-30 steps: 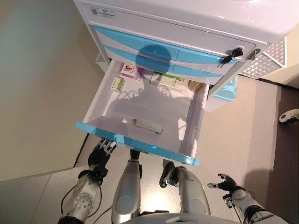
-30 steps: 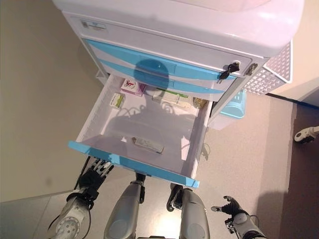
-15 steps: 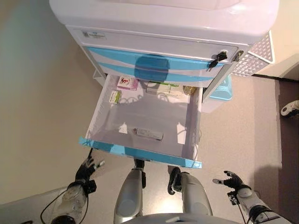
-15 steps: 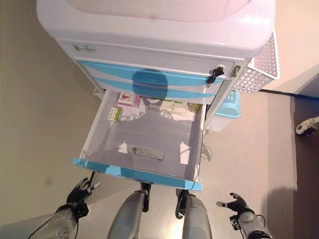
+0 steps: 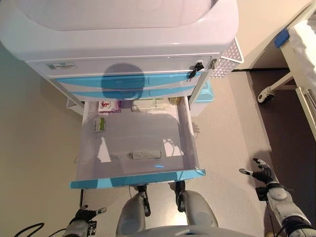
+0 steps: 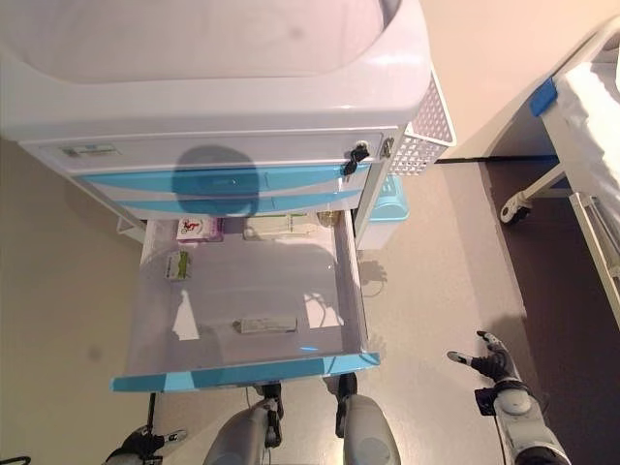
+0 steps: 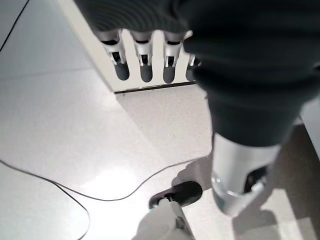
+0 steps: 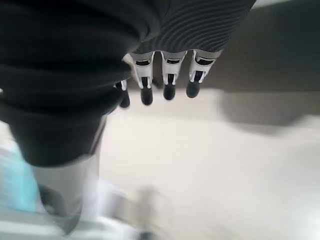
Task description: Open the drawer and pick up the medicine
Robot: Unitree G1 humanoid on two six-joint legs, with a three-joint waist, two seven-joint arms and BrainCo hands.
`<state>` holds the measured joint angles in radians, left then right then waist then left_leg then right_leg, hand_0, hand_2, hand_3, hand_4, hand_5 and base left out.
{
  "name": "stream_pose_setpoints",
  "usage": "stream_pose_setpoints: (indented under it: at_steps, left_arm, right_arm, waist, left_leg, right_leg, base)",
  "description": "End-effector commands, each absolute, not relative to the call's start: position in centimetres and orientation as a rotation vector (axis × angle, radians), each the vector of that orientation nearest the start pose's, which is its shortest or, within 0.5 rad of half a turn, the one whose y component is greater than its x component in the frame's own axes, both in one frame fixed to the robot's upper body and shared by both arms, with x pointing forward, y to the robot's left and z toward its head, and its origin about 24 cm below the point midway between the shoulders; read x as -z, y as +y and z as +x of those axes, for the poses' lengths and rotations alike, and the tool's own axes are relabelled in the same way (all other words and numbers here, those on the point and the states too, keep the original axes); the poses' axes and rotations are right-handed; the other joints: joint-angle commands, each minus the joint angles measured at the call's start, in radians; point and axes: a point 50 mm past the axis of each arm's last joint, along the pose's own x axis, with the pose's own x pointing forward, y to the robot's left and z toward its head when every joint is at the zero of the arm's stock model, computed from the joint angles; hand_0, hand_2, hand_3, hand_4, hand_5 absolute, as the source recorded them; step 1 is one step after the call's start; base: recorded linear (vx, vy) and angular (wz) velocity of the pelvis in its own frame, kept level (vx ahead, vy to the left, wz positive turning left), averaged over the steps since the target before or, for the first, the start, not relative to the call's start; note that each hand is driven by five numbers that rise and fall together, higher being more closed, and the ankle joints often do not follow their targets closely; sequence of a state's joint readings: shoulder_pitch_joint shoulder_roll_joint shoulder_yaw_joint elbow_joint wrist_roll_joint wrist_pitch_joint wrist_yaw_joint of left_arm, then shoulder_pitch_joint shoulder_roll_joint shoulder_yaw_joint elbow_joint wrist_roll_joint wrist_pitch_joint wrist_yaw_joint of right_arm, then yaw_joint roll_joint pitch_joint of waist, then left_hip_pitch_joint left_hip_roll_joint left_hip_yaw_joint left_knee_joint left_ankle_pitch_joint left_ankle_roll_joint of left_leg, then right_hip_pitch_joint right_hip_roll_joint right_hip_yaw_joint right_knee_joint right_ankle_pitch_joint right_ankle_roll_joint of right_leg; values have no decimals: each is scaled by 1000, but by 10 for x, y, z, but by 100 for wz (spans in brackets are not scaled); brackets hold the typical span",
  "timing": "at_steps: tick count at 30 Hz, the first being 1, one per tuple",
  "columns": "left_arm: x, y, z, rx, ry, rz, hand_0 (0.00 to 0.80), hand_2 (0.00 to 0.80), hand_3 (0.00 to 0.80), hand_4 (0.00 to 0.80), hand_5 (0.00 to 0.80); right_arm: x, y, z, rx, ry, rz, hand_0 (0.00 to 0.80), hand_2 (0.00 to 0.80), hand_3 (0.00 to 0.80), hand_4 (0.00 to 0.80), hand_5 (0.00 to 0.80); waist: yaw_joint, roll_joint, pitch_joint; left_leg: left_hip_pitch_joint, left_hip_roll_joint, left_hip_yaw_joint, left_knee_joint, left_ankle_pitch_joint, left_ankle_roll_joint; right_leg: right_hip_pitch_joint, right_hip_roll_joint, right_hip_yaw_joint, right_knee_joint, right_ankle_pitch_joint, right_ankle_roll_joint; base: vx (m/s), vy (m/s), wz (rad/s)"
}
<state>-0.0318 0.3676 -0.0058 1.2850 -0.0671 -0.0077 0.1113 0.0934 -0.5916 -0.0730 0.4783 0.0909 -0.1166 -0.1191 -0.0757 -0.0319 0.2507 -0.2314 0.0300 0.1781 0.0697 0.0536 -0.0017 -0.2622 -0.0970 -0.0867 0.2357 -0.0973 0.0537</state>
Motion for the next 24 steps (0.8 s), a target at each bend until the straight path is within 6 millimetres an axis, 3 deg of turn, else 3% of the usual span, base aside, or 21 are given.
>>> stream_pose_setpoints:
  at_steps: [1, 3, 4, 5, 6, 10, 16, 24]
  left_arm:
    - [140, 308, 81, -402, 1247, 367, 0, 0, 0, 0, 0]
    - [142, 304, 81, -379, 1247, 366, 0, 0, 0, 0, 0]
    - [142, 304, 81, -379, 1246, 366, 0, 0, 0, 0, 0]
    - [143, 301, 82, -370, 1239, 358, 0, 0, 0, 0, 0]
    - [142, 301, 82, -370, 1239, 358, 0, 0, 0, 0, 0]
    - [144, 296, 85, -343, 1235, 348, 0, 0, 0, 0, 0]
    - [144, 295, 89, -302, 1237, 384, 0, 0, 0, 0, 0]
    - [143, 293, 96, -278, 1213, 414, 0, 0, 0, 0, 0]
  right_arm:
    - [-34, -335, 214, 296, 183, -537, 0, 0, 0, 0, 0]
    - [-65, -318, 217, 190, 26, -503, 0, 0, 0, 0, 0]
    - [-65, -318, 217, 190, 26, -503, 0, 0, 0, 0, 0]
    - [-83, -303, 217, 107, -64, -473, 0, 0, 0, 0, 0]
    - [-83, -303, 217, 108, -64, -473, 0, 0, 0, 0, 0]
    - [-118, -268, 213, -114, -233, -456, 0, 0, 0, 0, 0]
    - [-150, -217, 210, -445, -358, -535, 0, 0, 0, 0, 0]
    - [-150, -180, 224, -628, -394, -570, 0, 0, 0, 0, 0]
  waist:
    - [-10, -46, -12]
    - [-18, -56, -13]
    - [-17, -56, -16]
    - [-18, -61, -14]
    - [-17, -61, -16]
    - [-17, -74, -17]
    - [9, -92, -16]
    - [50, -87, -4]
  left_leg:
    - [1, -39, -12, -20, -7, 0]
    - [11, -40, -4, -19, -14, 0]
    - [8, -40, -3, -20, -11, 0]
    - [11, -39, 2, -15, -16, 0]
    - [8, -40, 3, -16, -13, 0]
    - [4, -38, 10, -5, -20, -1]
    - [-11, -37, 3, 4, -19, -4]
    - [-29, -42, -29, -5, -4, -5]
  right_leg:
    - [-28, -44, 48, -120, 194, 84]
    - [-21, -46, 55, -124, 197, 87]
    - [-24, -46, 56, -126, 200, 87]
    - [-22, -46, 60, -126, 199, 89]
    - [-25, -46, 61, -128, 202, 88]
    - [-24, -46, 66, -136, 208, 91]
    - [-26, -48, 53, -143, 214, 90]
    - [-21, -57, 17, -148, 210, 86]
  base:
    - [37, 16, -13]
    - [17, 17, -6]
    - [15, 21, -8]
    - [-2, 10, -8]
    - [2, 12, -10]
    - [-4, -1, -7]
    - [-9, -12, -1]
    - [-22, -23, 12]
